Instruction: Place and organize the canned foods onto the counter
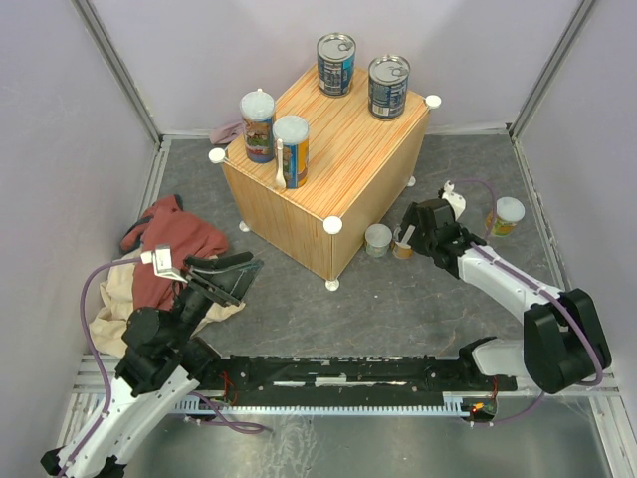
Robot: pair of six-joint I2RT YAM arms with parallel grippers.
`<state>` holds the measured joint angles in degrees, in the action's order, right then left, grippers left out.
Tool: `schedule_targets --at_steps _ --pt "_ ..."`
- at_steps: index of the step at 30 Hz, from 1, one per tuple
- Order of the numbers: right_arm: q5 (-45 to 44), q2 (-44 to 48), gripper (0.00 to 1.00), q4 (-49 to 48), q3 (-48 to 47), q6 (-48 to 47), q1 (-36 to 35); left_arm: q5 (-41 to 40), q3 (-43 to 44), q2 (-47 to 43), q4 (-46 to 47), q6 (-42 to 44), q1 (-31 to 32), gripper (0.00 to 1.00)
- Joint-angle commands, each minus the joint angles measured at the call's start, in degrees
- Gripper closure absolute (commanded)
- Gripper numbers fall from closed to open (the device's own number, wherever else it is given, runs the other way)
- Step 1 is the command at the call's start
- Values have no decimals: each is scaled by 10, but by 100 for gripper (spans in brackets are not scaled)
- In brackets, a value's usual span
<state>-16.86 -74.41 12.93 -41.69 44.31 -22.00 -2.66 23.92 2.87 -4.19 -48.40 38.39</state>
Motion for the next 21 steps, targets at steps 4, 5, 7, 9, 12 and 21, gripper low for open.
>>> schedule_targets --at_steps 4,5,7,9,12,21 --pt "-17 -27 0 -41 -39 1 -5 7 -2 -10 16 -17 2 0" --pt "-15 -31 1 -43 -39 1 -5 7 -4 -11 16 -18 2 0" --pt "-14 -38 1 -48 -39 2 -6 7 -4 -14 15 -18 2 0" --pt "-14 -45 0 -52 -38 2 -7 5 -3 -15 12 -17 2 0" --pt "-12 -56 0 -59 -37 2 -8 6 -3 -15 10 -17 2 0" --pt "-21 -69 3 -69 -27 -8 -12 4 -9 -22 7 -20 2 0"
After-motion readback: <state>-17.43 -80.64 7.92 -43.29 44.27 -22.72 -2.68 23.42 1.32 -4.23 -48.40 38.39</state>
